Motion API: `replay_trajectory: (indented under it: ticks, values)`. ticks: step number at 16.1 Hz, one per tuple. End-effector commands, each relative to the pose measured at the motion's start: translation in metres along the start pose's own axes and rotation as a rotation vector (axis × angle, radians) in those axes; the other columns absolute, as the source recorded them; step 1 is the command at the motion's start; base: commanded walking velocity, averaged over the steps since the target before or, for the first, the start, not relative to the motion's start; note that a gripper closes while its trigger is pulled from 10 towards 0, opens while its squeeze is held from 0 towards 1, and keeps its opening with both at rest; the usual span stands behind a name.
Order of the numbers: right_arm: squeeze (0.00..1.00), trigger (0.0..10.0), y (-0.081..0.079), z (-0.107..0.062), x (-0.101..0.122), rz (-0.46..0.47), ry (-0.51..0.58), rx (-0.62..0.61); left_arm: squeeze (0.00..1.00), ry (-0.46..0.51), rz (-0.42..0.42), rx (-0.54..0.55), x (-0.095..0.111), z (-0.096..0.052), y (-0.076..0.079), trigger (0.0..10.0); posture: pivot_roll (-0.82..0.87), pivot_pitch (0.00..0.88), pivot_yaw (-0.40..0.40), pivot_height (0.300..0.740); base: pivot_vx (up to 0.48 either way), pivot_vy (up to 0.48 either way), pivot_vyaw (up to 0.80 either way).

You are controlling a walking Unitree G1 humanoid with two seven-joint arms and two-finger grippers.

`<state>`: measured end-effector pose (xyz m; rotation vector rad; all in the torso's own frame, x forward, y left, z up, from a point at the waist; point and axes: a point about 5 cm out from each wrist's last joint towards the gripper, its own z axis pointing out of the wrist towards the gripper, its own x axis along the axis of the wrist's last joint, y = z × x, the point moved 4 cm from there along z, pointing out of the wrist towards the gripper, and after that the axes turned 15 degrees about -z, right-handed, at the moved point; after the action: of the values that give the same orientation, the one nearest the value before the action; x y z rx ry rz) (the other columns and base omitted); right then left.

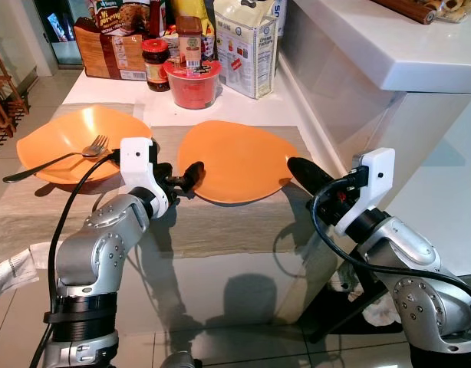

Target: Setting the table

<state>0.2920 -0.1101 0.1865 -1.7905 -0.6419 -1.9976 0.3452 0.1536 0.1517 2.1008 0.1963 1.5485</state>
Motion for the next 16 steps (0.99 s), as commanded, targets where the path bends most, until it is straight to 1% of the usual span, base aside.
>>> replay_trajectory:
  ticks: [1, 5, 6, 8, 9, 10, 12, 14, 15, 16]
  values:
    - [0.00, 10.0, 0.000, -0.001, 0.004, 0.000, 0.003, 0.003, 0.00, 0.005, 0.024, -0.025, 0.004, 0.002, 0.008, 10.0, 0.09, 0.000, -0.045, 0.740, 0.000, 0.000, 0.00]
    - [0.00, 10.0, -0.003, 0.003, 0.001, 0.007, 0.000, 0.008, 0.00, 0.006, 0.031, -0.052, 0.002, 0.000, 0.014, 10.0, 0.10, 0.000, -0.044, 0.740, 0.000, 0.000, 0.00]
    - [0.00, 10.0, -0.004, 0.004, 0.001, 0.007, 0.001, 0.007, 0.00, 0.016, 0.060, -0.071, 0.004, 0.000, 0.018, 10.0, 0.10, 0.000, -0.044, 0.740, 0.000, 0.000, 0.00]
    - [0.00, 10.0, -0.005, 0.005, 0.000, 0.004, 0.004, 0.002, 0.00, 0.076, 0.157, -0.103, 0.016, -0.002, 0.028, 10.0, 0.11, 0.000, -0.040, 0.740, 0.000, 0.000, 0.00]
    - [0.00, 10.0, -0.006, 0.006, -0.001, 0.004, 0.005, 0.001, 0.00, 0.113, 0.247, -0.119, 0.021, -0.003, 0.034, 10.0, 0.11, 0.000, -0.038, 0.740, 0.000, 0.000, 0.00]
    - [0.00, 10.0, -0.007, 0.006, -0.002, 0.005, 0.004, 0.001, 0.00, 0.120, 0.269, -0.153, 0.021, -0.005, 0.042, 10.0, 0.11, 0.000, -0.038, 0.740, 0.000, 0.000, 0.00]
    - [0.00, 10.0, -0.009, 0.008, -0.003, 0.011, 0.003, 0.005, 0.00, 0.095, 0.262, -0.175, 0.015, -0.006, 0.046, 10.0, 0.11, 0.000, -0.032, 0.740, 0.000, 0.000, 0.00]
    - [0.00, 10.0, -0.010, 0.008, -0.003, 0.012, 0.004, 0.004, 0.00, 0.087, 0.249, -0.171, 0.013, -0.007, 0.046, 10.0, 0.11, 0.000, -0.031, 0.740, 0.000, 0.000, 0.00]
    - [0.00, 10.0, -0.010, 0.008, -0.004, 0.016, 0.004, 0.003, 0.00, 0.078, 0.252, -0.139, 0.011, -0.010, 0.041, 10.0, 0.11, 0.000, -0.027, 0.740, 0.000, 0.000, 0.00]
    - [0.00, 10.0, -0.010, 0.007, -0.004, 0.015, 0.004, 0.002, 0.00, 0.084, 0.268, -0.136, 0.010, -0.015, 0.041, 10.0, 0.12, 0.000, -0.027, 0.740, 0.000, 0.000, 0.00]
